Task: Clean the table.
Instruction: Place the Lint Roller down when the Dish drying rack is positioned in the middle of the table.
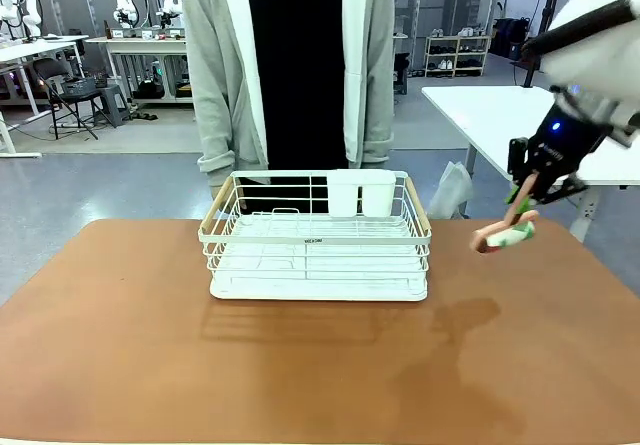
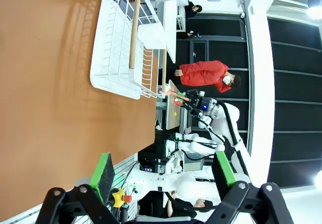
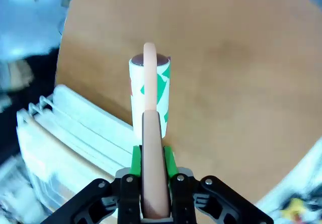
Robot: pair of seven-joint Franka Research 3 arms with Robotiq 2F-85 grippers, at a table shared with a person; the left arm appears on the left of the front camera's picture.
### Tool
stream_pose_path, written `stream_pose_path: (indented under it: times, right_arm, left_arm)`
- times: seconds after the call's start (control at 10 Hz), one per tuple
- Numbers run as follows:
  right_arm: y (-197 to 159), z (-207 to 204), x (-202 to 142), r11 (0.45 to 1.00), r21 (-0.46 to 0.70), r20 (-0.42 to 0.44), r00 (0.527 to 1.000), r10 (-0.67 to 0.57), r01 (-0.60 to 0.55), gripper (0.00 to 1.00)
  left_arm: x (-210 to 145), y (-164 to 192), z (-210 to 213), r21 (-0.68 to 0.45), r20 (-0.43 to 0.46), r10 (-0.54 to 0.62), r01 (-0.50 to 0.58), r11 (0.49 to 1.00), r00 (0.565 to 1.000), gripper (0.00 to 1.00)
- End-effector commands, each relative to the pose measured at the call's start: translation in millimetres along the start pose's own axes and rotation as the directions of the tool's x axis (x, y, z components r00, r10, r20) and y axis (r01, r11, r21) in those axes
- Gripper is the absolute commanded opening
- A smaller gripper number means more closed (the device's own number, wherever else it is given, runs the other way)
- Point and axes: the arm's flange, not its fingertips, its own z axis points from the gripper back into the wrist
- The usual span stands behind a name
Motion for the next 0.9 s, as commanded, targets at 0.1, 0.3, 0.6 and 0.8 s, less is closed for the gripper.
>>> stream_pose_path:
  times: [0.1, 0.3, 0.6, 0.8]
  right_arm:
    - [-19, -76, -8, 0.92, 0.351, 0.088, 0.972, -0.218, 0.175, 0.21]
    - [-22, -76, -4, 0.922, 0.344, 0.122, 0.966, -0.23, 0.176, 0.21]
    - [-17, -91, 9, 0.925, 0.309, 0.057, 0.967, -0.248, 0.219, 0.21]
    - [-19, -96, 17, 0.94, 0.267, 0.038, 0.973, -0.23, 0.212, 0.21]
  left_arm:
    - [0, 1, 3, -0.024, 0.005, -0.023, 0.024, 0.999, 1.0, 1.0]
    - [0, 1, 3, -0.024, 0.005, -0.023, 0.024, 0.999, 1.0, 1.0]
    - [0, 1, 3, -0.024, 0.005, -0.023, 0.024, 0.999, 1.0, 1.0]
    - [0, 1, 3, -0.024, 0.005, -0.023, 0.024, 0.999, 1.0, 1.0]
